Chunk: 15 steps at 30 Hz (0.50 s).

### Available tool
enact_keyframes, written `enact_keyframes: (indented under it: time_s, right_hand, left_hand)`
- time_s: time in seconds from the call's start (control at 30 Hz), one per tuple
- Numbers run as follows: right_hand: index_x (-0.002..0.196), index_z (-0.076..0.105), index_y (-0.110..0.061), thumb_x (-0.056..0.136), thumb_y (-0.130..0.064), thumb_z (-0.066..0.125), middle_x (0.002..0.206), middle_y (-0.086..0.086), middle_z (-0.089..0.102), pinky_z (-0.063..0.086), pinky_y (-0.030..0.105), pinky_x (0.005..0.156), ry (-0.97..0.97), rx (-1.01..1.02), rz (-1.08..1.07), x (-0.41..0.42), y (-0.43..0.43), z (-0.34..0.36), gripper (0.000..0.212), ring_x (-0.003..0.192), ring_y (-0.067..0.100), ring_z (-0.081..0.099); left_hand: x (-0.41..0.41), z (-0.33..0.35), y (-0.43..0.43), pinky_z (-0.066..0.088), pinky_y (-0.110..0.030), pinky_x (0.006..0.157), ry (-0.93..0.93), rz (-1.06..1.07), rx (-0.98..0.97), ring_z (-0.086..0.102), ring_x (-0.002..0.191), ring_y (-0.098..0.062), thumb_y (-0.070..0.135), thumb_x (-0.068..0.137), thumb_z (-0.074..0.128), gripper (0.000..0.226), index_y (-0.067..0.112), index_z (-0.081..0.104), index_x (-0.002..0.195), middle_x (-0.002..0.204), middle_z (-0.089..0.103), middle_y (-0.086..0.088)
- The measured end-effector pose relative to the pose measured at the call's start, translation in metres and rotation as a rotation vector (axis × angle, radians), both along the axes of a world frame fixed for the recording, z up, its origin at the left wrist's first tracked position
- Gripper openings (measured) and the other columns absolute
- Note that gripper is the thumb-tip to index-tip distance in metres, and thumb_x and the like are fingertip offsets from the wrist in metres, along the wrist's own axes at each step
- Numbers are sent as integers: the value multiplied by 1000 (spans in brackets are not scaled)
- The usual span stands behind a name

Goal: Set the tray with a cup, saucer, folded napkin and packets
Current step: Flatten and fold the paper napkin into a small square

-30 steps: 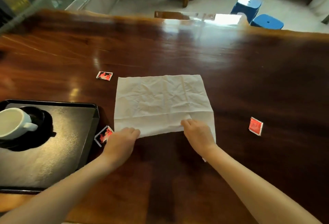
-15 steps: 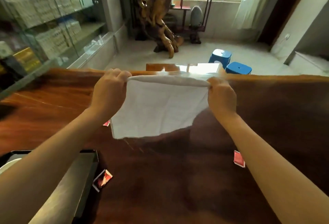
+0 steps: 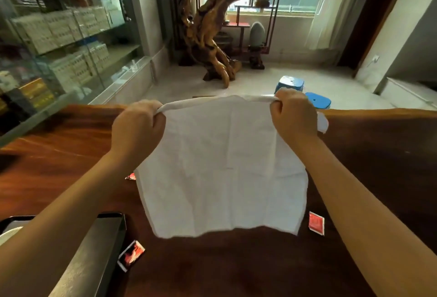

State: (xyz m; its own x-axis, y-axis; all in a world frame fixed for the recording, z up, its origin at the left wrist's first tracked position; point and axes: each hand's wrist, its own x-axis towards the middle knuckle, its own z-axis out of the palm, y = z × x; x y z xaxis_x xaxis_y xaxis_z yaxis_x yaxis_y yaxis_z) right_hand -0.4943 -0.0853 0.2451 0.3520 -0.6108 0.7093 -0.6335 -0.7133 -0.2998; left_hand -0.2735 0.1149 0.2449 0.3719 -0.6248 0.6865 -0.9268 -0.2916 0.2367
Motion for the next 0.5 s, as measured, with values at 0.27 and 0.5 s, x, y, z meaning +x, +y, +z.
enact_keyframes:
  time_s: [0.27,0.5]
  right_hand:
    - [99,60,0,93,-9,41,105,19,65,45,42,82,551,298,-69,29,-52,-110,22,97,37,59]
    - [108,55,-5,91,-3,41,114,15,61,40,41,85,741,324,-110,74,-94,-173,22,109,35,52]
  left_hand:
    - [61,-103,-61,44,-38,73,263,-25,552,59,95,-36,10,89,43,26,9,65,102,103,67,-16]
    - [115,-177,-115,47,-40,71,243,33,684,61,92,-36,10,90,39,29,13,63,105,104,68,-14]
